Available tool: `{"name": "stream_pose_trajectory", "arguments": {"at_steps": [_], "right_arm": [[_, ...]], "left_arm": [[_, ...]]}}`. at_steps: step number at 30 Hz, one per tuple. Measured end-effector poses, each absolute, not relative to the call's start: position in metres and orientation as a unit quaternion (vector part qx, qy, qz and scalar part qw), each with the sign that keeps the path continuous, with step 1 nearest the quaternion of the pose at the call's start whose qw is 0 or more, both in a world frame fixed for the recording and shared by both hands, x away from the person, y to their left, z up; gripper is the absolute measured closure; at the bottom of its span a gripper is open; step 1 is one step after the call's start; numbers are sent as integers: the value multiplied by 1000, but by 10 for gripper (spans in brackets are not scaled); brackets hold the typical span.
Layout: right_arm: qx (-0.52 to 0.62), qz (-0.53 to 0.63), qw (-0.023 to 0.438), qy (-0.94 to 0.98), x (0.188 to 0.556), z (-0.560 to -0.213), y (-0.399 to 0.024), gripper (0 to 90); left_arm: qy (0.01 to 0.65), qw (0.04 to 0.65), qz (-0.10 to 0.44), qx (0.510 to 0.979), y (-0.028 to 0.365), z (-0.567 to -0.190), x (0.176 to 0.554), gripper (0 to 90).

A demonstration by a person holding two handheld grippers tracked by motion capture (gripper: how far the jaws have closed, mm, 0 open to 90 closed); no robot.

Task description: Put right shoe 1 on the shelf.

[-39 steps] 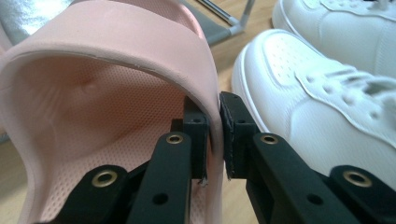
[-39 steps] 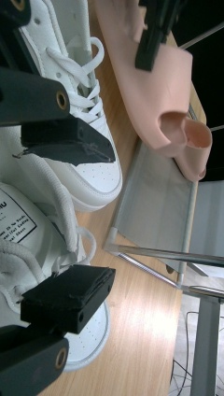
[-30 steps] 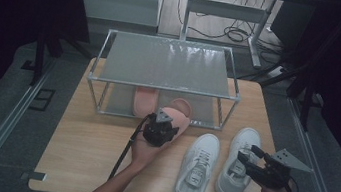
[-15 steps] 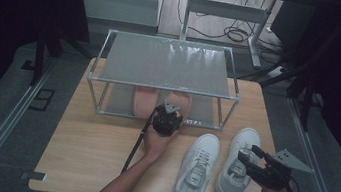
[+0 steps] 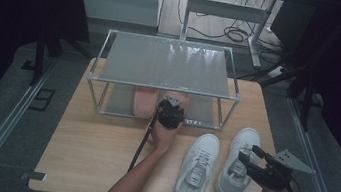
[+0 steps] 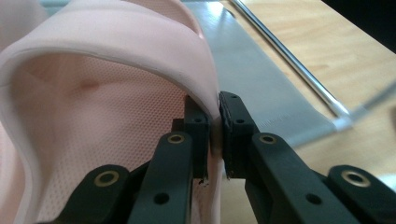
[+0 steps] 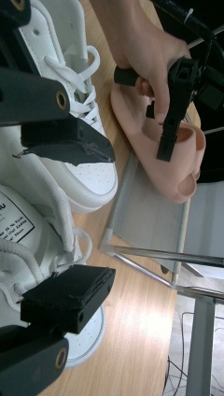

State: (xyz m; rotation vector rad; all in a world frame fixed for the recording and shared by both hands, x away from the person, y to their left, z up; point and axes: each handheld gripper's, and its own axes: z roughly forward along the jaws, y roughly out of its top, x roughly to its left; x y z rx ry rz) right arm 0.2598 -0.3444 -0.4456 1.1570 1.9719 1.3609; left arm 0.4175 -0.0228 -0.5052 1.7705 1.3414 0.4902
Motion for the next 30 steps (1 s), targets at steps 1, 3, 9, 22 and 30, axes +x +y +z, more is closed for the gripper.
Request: {"name": "stream_pose_trajectory", "arguments": {"at_steps": [1,3,9,22,30], "right_arm": [[422,498,239,719,260,-446,-345,375],[423,499,240,718,259,-445,-346,375],[422,500,242,716,258,-443,-347,375],[421,499,241,718,257,-444,-345,374],[420,495,240,722,258,-445,-342,374]], "left_arm": [[535,418,196,708,-23,-506,420,828],[539,414,197,706,-24,-506,423,825],[558,407,191,697,-25,-510,433,816],[544,413,182,707,-10,-500,420,687],[508,432,163,727,10,-496,393,664]]}}
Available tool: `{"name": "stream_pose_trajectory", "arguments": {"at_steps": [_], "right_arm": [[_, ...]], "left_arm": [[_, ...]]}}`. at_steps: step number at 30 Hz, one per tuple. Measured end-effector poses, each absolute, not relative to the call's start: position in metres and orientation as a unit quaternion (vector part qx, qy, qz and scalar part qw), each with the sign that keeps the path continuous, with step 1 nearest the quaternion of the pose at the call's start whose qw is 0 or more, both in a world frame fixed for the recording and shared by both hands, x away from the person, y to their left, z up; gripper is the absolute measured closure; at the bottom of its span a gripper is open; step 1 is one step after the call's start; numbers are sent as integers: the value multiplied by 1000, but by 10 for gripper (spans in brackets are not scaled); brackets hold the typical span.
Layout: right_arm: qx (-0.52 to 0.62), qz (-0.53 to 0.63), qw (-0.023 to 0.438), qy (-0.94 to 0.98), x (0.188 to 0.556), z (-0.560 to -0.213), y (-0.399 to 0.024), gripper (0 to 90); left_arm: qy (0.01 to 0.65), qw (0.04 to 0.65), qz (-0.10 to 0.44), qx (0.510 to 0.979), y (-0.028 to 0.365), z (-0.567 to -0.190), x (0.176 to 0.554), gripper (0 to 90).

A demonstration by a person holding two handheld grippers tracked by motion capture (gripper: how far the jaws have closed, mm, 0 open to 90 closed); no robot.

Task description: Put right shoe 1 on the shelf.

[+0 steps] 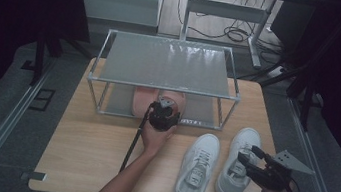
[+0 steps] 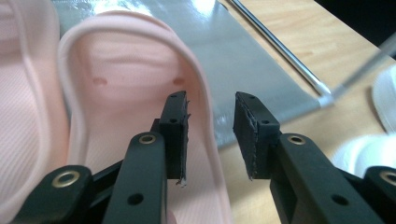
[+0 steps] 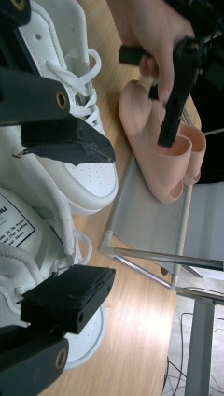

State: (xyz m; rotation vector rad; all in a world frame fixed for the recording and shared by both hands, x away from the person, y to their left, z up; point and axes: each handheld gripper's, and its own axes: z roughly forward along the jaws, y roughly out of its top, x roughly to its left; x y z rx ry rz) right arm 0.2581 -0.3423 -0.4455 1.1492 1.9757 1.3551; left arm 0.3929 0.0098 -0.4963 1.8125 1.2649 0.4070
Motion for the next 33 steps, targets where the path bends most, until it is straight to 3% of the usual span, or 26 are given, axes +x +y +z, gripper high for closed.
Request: {"name": "stream_pose_trajectory", "arguments": {"at_steps": [14,33], "right_arm": [[419,492,240,724,258,-447,-340,374],[420,487,234,729,261,-450,-337,374]], "left_arm": [[436,431,125,780,49,-498,348,896],[389,408,101,820,63,-510,318,900]]}}
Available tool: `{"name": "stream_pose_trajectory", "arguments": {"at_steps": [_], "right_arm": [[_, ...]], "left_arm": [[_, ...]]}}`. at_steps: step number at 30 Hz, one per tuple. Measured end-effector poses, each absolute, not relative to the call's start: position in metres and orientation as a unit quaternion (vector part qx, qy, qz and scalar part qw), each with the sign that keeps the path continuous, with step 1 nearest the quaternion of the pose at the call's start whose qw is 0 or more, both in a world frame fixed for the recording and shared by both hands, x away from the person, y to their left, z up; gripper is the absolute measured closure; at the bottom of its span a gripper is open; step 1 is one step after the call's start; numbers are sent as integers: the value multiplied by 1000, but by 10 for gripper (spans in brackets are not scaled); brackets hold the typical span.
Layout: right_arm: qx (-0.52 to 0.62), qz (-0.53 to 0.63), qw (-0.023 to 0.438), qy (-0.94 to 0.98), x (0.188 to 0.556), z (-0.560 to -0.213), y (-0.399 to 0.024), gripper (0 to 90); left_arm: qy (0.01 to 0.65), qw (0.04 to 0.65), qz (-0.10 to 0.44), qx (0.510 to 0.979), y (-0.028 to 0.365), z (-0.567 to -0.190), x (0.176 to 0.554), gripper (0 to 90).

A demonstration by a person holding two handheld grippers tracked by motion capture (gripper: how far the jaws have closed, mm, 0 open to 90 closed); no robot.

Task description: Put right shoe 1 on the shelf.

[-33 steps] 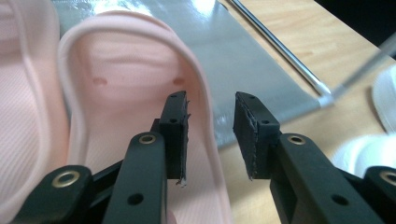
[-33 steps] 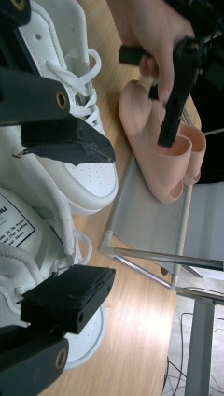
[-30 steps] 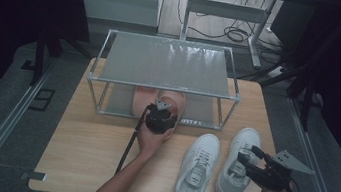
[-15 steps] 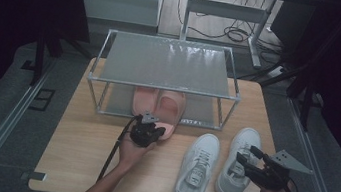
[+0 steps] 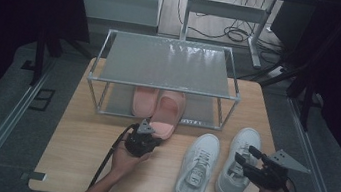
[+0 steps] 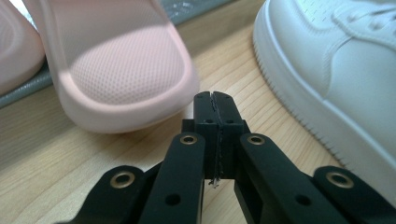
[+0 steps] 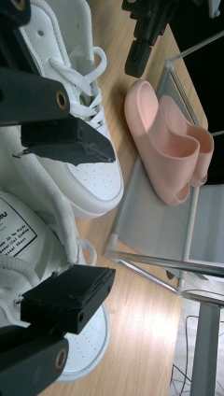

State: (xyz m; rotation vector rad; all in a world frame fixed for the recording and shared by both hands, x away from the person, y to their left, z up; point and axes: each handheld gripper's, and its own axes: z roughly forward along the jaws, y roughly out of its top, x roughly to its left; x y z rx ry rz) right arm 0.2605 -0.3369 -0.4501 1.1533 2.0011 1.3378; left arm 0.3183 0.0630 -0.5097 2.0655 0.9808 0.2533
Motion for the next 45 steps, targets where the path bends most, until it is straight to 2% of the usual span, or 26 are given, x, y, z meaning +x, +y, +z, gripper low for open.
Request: {"name": "stream_pose_trajectory", "arguments": {"at_steps": [16,28,45], "right_arm": [[420,488,235,728,261,-450,-338,374],[421,488,236,727,260,-450,-338,374],[420,488,236,728,260,-450,-338,374]], "left_arm": [[372,388,102,837,35,-517,342,900],[388,395,101,827,25,-520,364,900],[378,380,114,837,55,-514,350,900]]}}
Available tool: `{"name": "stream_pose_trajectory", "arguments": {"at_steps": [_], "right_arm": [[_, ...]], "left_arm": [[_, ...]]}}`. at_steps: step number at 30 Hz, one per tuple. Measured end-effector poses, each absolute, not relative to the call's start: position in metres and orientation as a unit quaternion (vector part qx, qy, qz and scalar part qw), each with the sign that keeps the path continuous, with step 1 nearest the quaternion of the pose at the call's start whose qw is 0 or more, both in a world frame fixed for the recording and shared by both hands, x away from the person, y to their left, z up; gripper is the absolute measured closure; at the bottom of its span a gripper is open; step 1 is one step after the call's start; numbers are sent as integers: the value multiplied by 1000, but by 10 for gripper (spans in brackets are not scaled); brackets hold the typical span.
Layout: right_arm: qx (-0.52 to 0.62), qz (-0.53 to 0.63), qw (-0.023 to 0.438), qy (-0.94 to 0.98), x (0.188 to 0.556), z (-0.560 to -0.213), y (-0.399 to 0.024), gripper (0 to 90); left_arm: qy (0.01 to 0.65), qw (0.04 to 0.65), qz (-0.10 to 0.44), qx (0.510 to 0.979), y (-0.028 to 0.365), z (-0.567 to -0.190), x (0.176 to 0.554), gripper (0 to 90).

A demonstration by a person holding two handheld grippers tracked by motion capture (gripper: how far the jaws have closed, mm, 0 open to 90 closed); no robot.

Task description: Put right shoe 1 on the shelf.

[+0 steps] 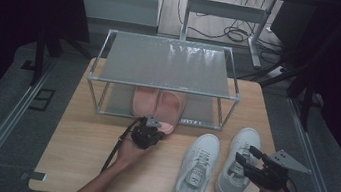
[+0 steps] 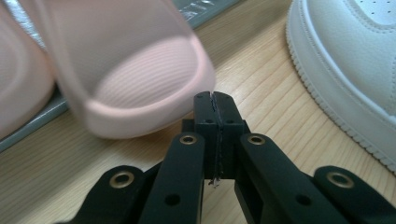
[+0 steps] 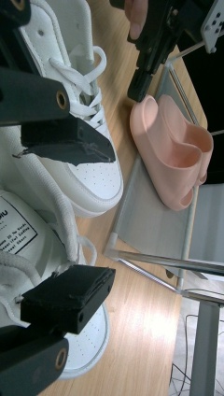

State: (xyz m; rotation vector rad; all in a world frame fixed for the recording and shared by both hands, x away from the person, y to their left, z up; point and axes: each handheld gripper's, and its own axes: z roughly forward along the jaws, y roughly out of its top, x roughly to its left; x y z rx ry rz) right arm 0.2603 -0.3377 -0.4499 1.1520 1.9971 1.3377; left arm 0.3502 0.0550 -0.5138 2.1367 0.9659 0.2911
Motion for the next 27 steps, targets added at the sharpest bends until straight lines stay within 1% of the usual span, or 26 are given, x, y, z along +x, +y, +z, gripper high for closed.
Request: {"name": "stream_pose_trajectory", "arguments": {"at_steps": [4,10,16,24,27], "right_arm": [[419,487,236,729,260,-450,-337,374],[419,487,237,729,260,-450,-337,374],[421,488,237,727,260,-449,-339,375],[422,490,237,725,260,-449,-340,374],[422,490,237,725,259,-449,-340,374]], "left_arm": [[381,383,107,835,58,-517,354,900],[378,380,108,838,46,-517,364,900],[389,382,113,830,38,-519,376,900],[410,374,123,823,37,-520,390,900],[415,380,125,817,38,-522,394,900]]}}
